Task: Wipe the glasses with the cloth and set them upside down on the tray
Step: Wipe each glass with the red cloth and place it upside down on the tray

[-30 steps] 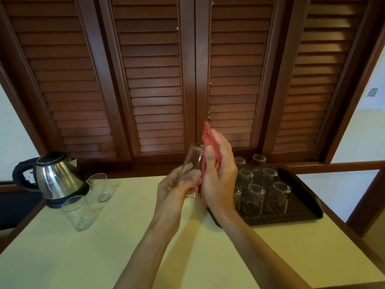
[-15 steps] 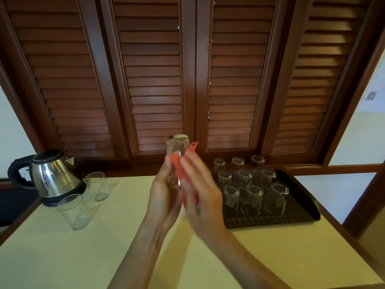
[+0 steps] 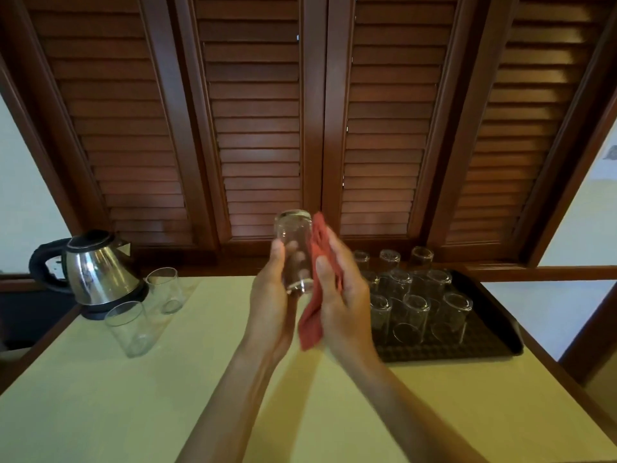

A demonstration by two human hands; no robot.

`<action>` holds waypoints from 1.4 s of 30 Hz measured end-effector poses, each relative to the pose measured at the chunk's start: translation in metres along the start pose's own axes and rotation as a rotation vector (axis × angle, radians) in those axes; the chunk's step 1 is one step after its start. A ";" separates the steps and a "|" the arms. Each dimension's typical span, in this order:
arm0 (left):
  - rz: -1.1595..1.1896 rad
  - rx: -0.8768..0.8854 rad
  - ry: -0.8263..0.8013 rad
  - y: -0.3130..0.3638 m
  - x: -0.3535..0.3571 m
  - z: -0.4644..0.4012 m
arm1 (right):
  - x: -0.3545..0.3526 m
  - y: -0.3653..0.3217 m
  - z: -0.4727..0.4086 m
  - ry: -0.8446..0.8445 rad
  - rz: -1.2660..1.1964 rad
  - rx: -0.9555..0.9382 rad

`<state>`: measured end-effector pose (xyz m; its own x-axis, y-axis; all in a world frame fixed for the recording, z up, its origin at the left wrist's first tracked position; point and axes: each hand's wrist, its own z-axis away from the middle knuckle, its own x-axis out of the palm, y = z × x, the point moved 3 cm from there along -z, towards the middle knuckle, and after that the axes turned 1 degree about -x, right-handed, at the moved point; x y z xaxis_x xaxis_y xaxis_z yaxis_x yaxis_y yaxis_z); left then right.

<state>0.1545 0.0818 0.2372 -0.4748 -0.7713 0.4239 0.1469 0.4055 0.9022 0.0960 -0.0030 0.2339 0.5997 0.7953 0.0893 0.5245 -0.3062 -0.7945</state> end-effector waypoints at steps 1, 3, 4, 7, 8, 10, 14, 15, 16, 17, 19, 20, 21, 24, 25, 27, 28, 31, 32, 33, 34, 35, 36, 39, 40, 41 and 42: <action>-0.008 0.022 0.030 0.007 -0.004 -0.003 | 0.002 -0.001 0.016 -0.022 0.019 -0.001; -0.058 0.061 0.050 0.009 -0.010 -0.008 | 0.003 -0.003 0.034 -0.024 0.007 -0.023; -0.080 0.056 0.023 0.005 -0.009 -0.007 | 0.001 0.000 0.027 -0.012 -0.014 -0.011; -0.089 0.051 -0.029 -0.005 -0.001 0.002 | -0.009 0.000 -0.016 0.035 -0.142 0.087; -0.087 0.064 -0.031 -0.003 0.000 0.002 | -0.008 0.000 -0.021 0.016 -0.187 0.093; -0.063 0.104 -0.023 0.010 0.000 -0.002 | -0.002 0.001 -0.004 -0.010 -0.183 0.105; -0.147 0.137 -0.068 0.018 -0.003 -0.007 | -0.002 0.005 0.010 0.011 -0.171 0.119; -0.180 0.105 -0.073 0.010 -0.002 -0.002 | -0.008 0.005 -0.001 0.037 -0.179 0.122; -0.209 0.078 -0.066 0.001 -0.002 0.000 | -0.013 0.004 -0.014 0.050 -0.188 0.116; -0.220 0.053 -0.046 -0.005 -0.001 0.002 | -0.014 0.001 -0.023 0.028 -0.171 0.095; -0.211 0.025 0.013 -0.005 -0.001 -0.002 | -0.008 -0.003 -0.013 -0.010 -0.072 0.041; -0.213 0.042 0.033 0.000 -0.003 -0.006 | -0.005 -0.004 0.001 -0.019 -0.026 0.027; -0.230 0.065 0.027 0.004 -0.004 -0.010 | -0.001 -0.005 0.015 -0.032 0.019 0.010; -0.292 0.124 -0.055 0.005 -0.006 -0.006 | -0.001 -0.005 0.015 -0.023 0.042 0.002; -0.273 0.114 -0.085 0.001 -0.004 0.000 | -0.006 -0.006 0.003 -0.015 0.000 0.022; -0.244 0.118 -0.127 -0.003 0.000 0.007 | -0.012 -0.008 -0.017 -0.016 -0.087 0.065; -0.225 0.134 -0.127 0.000 0.001 0.007 | -0.011 -0.009 -0.016 -0.026 -0.103 0.070; -0.145 0.191 -0.064 0.019 -0.003 -0.003 | -0.003 -0.003 0.021 -0.016 -0.073 0.121; -0.139 0.199 -0.049 0.023 -0.006 -0.007 | -0.002 -0.004 0.029 -0.011 -0.083 0.125; -0.167 0.195 -0.041 0.021 -0.007 -0.007 | -0.003 -0.001 0.027 0.017 -0.103 0.127; -0.211 0.178 -0.059 0.016 -0.005 -0.005 | -0.006 0.000 0.019 0.055 -0.130 0.138; -0.256 0.154 -0.087 0.007 -0.004 -0.001 | -0.010 -0.002 0.006 0.082 -0.145 0.138; -0.290 0.126 -0.107 -0.001 -0.002 0.003 | -0.014 -0.005 -0.006 0.088 -0.157 0.121; -0.289 0.106 -0.049 0.001 0.001 0.003 | -0.009 -0.007 -0.002 0.028 -0.105 0.072; -0.270 0.133 -0.030 0.007 0.001 0.000 | -0.006 -0.006 0.010 0.020 -0.088 0.072; -0.257 0.165 -0.016 0.013 0.000 -0.003 | -0.003 -0.005 0.021 0.018 -0.075 0.070; -0.261 0.195 0.007 0.017 -0.001 -0.004 | -0.002 -0.005 0.027 0.015 -0.075 0.058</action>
<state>0.1613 0.0877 0.2524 -0.4689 -0.8644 0.1816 -0.1480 0.2796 0.9486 0.0761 0.0108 0.2212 0.5693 0.8067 0.1583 0.5324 -0.2151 -0.8188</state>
